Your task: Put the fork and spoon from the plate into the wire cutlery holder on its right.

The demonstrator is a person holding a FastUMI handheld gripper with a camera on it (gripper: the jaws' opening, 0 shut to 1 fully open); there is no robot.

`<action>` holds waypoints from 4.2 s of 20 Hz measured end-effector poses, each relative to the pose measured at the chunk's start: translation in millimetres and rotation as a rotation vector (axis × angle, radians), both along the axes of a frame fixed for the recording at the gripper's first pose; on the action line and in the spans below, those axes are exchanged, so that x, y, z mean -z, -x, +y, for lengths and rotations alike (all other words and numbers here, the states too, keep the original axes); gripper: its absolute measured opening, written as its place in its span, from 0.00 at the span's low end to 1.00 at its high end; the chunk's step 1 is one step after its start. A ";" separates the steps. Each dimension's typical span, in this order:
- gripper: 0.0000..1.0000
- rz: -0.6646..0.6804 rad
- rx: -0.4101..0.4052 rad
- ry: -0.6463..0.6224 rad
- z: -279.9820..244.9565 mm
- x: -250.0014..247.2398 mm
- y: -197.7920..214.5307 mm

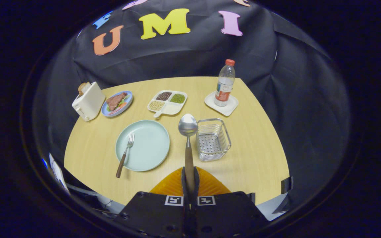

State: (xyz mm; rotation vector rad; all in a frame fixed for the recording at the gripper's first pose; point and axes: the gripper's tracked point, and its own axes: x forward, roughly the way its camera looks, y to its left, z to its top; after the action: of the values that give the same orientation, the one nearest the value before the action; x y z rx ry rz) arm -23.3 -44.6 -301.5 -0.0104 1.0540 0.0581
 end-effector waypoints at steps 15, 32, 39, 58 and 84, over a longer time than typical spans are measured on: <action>0.03 0.013 0.021 0.071 -45.3 7.9 -13.1; 0.74 -0.159 -0.020 0.082 -24.6 -38.7 -36.5; 0.95 -0.197 -0.053 0.088 16.9 -57.3 -38.2; 0.96 0.020 -0.155 0.091 153.5 25.8 9.9; 0.35 0.443 0.014 -0.005 222.9 155.9 36.5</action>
State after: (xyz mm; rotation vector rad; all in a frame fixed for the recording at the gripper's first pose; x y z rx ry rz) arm -59.7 178.3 -457.3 0.0153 1.4965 0.0516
